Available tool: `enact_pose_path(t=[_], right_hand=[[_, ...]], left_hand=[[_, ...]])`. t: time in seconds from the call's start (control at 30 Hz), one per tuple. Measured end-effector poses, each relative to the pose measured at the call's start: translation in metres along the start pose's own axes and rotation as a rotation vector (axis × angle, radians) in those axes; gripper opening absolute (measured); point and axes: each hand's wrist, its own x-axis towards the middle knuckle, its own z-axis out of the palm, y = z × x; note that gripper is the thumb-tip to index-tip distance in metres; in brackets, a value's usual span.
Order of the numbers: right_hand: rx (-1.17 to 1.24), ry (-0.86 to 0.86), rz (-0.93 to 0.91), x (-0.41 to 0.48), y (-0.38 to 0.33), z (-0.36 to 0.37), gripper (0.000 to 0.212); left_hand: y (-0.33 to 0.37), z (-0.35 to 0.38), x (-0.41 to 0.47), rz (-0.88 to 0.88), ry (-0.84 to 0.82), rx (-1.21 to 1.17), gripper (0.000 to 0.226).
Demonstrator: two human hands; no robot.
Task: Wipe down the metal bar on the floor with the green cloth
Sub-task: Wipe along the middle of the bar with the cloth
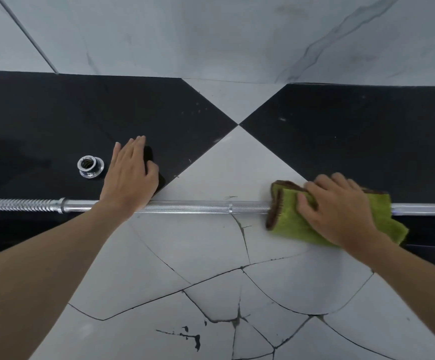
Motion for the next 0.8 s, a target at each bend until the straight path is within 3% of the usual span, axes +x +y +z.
enact_pose_path(t=[0.23,0.4,0.6,0.8], right_hand=[[-0.023,-0.006,0.114,-0.011,-0.001,0.0,0.041],[0.018,0.076,0.069,-0.005,-0.065,-0.003,0.031],[0.086,0.007,0.055,0.015,-0.163,0.002,0.035],[0.076,-0.005,-0.005,0.016,-0.182,0.002,0.037]], left_hand=[[-0.001,0.002,-0.011,0.005,-0.011,0.047,0.063],[-0.002,0.003,-0.027,0.004,-0.086,0.108,0.071],[-0.002,0.0,-0.046,-0.007,-0.134,0.187,0.075],[-0.003,-0.002,-0.055,-0.016,-0.179,0.233,0.074]])
